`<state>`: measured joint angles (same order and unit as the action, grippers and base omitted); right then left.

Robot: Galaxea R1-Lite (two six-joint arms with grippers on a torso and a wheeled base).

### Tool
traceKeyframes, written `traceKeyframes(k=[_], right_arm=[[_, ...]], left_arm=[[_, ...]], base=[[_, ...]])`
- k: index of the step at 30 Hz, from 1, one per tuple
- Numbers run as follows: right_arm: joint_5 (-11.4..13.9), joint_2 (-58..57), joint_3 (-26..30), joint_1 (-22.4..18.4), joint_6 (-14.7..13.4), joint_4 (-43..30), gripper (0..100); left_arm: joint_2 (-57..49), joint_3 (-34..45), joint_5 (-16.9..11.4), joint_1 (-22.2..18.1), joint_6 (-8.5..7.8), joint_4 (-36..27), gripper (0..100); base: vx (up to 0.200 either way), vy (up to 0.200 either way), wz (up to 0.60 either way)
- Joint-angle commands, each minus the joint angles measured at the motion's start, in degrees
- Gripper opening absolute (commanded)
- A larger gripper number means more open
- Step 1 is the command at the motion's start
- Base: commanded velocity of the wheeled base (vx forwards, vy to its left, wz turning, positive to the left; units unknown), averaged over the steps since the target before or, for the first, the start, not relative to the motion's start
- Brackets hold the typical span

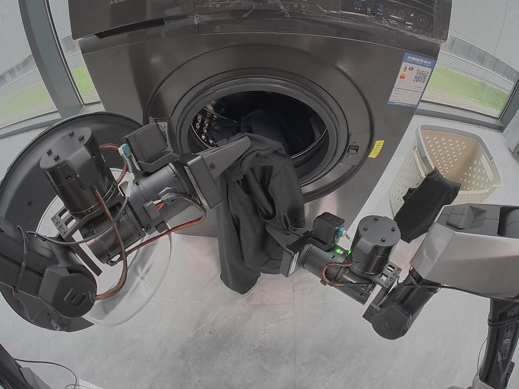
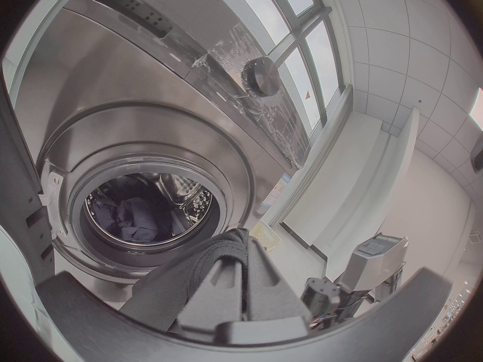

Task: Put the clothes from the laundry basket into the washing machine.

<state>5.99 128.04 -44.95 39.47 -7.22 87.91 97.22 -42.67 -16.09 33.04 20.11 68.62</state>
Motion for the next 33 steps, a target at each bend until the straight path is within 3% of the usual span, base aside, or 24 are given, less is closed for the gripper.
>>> traceKeyframes(k=[1, 6, 12, 16, 20, 26, 33], right_arm=[[-0.18, -6.84, 5.48, 0.69, 0.1, -0.02, 0], [-0.27, -13.78, 13.13, 0.96, 0.1, -0.19, 0], [-0.27, -19.23, 18.32, -0.1, 0.1, -0.63, 0], [-0.45, -20.64, 19.37, -0.54, -0.08, -0.72, 0], [-0.62, -20.9, 19.37, -1.77, -0.25, -0.63, 0], [-0.62, -22.22, 19.37, -4.84, -0.17, -0.46, 0], [-0.54, -23.54, 18.32, -5.72, -0.17, -0.46, 0]], left_arm=[[1.48, -0.14, 0.01, -1.66, 0.01, 0.02, 0], [3.68, -0.66, 0.01, -2.89, 0.01, 1.87, 0], [4.82, -1.45, 0.1, -3.15, 0.01, 2.92, 0], [4.38, -1.54, 0.36, -2.71, 0.1, 2.92, 0], [3.24, -1.01, 1.94, -1.92, 1.42, 2.66, 0], [1.39, 0.74, 2.2, -1.22, 1.51, 2.04, 0], [1.39, 1.27, 2.38, -0.96, 1.51, 2.04, 0]], base=[[0.0, 0.0, 0.0], [0.0, 0.0, 0.0], [0.0, 0.0, 0.0], [0.0, 0.0, 0.0], [0.0, 0.0, 0.0], [0.0, 0.0, 0.0], [0.0, 0.0, 0.0]])
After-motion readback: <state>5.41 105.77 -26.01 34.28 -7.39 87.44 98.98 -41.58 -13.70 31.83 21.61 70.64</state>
